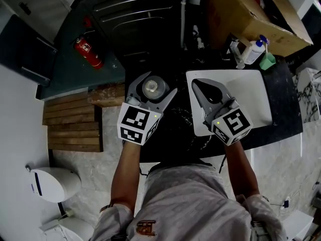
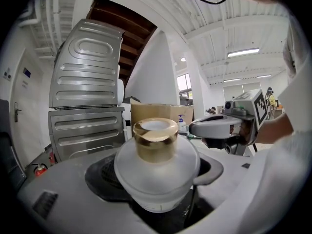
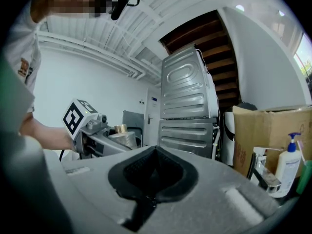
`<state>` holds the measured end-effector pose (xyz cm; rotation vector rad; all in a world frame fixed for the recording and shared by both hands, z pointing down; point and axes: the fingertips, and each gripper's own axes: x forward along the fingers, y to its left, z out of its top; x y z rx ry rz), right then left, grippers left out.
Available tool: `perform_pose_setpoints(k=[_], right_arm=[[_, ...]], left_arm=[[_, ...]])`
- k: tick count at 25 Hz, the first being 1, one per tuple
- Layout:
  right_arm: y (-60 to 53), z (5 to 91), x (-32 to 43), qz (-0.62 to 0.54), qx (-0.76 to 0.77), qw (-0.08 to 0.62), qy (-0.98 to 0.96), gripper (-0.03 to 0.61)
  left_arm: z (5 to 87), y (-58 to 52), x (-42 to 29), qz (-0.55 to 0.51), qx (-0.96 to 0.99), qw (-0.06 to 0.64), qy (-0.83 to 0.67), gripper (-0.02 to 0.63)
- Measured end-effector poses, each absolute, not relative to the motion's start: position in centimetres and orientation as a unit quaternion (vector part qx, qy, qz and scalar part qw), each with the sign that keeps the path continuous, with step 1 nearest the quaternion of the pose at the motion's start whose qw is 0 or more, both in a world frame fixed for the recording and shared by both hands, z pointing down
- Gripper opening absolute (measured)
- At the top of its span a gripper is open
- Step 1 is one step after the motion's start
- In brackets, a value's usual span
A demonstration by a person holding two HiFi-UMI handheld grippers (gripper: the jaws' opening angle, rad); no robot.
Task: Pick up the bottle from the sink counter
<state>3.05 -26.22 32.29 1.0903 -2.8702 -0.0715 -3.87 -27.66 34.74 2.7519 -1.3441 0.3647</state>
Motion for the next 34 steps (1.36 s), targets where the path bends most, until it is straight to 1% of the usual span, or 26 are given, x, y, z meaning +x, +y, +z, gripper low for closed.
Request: perform_pose_setpoints(k=[34], right_arm=[[-25.2,32.5,2.5,-0.025,0.353,0.042,-0.934,0.0]], left_arm=[[34.3,-26.7,-4.3,0.119,0.893,0.025,-0.434,0.334]])
